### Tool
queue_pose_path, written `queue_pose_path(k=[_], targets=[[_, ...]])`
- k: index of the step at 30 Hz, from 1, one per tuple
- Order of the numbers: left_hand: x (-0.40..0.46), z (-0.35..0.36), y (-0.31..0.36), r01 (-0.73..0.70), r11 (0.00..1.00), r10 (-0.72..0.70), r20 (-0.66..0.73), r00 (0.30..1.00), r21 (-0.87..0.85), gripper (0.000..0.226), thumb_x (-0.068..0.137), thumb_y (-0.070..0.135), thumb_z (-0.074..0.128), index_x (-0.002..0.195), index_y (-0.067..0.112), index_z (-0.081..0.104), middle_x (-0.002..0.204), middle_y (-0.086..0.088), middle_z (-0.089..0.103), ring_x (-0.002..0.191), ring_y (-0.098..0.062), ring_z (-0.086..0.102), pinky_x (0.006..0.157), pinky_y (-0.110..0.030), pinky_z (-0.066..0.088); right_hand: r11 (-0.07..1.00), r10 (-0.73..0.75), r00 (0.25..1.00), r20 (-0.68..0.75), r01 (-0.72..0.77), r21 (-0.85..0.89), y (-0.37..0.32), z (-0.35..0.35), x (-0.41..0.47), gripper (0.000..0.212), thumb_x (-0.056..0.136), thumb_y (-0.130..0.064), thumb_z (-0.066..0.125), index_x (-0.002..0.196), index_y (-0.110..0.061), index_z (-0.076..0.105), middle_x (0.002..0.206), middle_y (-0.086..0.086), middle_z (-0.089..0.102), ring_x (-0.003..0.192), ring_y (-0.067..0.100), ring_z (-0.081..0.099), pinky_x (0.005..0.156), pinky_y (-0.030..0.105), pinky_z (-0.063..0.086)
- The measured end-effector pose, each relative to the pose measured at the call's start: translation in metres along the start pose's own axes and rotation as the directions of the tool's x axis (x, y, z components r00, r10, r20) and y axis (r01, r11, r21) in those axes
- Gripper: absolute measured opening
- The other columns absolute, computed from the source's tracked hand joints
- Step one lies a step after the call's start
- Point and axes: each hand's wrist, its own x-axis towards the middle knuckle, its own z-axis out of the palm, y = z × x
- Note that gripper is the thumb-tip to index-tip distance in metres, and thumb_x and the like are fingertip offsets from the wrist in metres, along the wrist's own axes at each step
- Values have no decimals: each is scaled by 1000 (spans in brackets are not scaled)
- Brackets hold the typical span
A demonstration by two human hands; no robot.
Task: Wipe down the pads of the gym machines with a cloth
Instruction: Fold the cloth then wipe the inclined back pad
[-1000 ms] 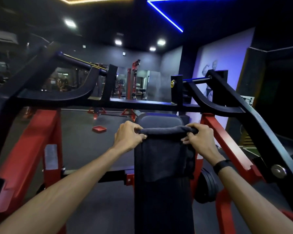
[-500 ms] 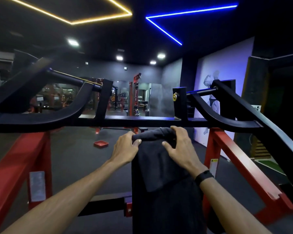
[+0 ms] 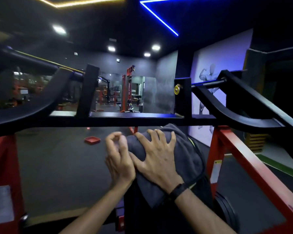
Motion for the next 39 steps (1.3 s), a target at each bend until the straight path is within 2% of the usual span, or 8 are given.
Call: queue_pose_path(k=[2, 6, 13, 15, 20, 23, 28, 39], targets=[[-1, 1, -2, -128, 992, 128, 49, 991, -7, 38, 95, 48, 37, 121, 22, 47, 115, 9, 58, 100, -5, 59, 84, -28, 42, 999, -15, 1000, 0, 15, 31, 6, -1, 3, 65, 85, -78, 33, 131, -38, 56, 125, -4, 56, 123, 24, 48, 108, 69, 21], [1, 0, -2, -455, 876, 424, 193, 885, 160, 45, 97, 32, 41, 129, 1, 47, 134, -14, 50, 124, -33, 51, 103, -47, 41, 995, 55, 998, 14, -56, 85, 27, -7, 13, 63, 85, -80, 27, 117, -39, 64, 110, -8, 65, 112, 21, 56, 106, 64, 27], [-2, -1, 8, -575, 767, 469, 364, 805, 284, 44, 96, 34, 40, 127, 5, 52, 141, -7, 49, 128, -15, 46, 104, -37, 33, 926, 345, 935, 87, -354, 133, 100, -20, 20, 64, 83, -82, 29, 100, -37, 71, 96, -8, 69, 101, 24, 63, 84, 47, 48], [-2, -1, 9, -682, 672, 539, 441, 718, 288, 43, 95, 34, 42, 124, 5, 55, 139, -10, 52, 126, -20, 50, 106, -38, 31, 873, 420, 905, 63, -422, 245, 110, -18, 11, 57, 84, -79, 36, 107, -38, 69, 105, -7, 68, 104, 27, 62, 85, 48, 50], [-2, 2, 10, -920, 343, 655, 653, 379, 190, 52, 100, 43, 40, 114, 3, 68, 132, -15, 60, 121, -31, 58, 106, -48, 36, 787, 537, 843, -9, -497, 366, 116, -11, -14, 50, 90, -72, 48, 124, -37, 59, 123, -4, 63, 111, 31, 59, 80, 41, 41], [-2, 3, 11, -959, 242, 637, 723, 269, 144, 57, 99, 50, 42, 114, 2, 69, 133, -17, 60, 121, -34, 59, 106, -51, 38, 722, 601, 799, -11, -537, 436, 118, -9, -31, 54, 91, -70, 49, 133, -38, 52, 130, 0, 58, 117, 32, 56, 87, 45, 43], [-9, 4, 12, -958, 240, 610, 743, 275, 158, 65, 96, 59, 43, 119, 4, 68, 137, -16, 58, 122, -34, 59, 108, -53, 36, 645, 678, 735, 4, -597, 477, 122, -4, -64, 66, 92, -68, 49, 149, -36, 39, 136, 6, 56, 121, 33, 55, 92, 45, 44], [-45, -8, 3, -875, 414, 588, 661, 467, 250, 64, 92, 60, 47, 122, 7, 67, 139, -9, 58, 126, -27, 57, 112, -57, 27, 517, 774, 626, 101, -715, 470, 123, 6, -160, 69, 94, -66, 48, 151, -27, 43, 139, 7, 59, 127, 31, 54, 97, 42, 42]])
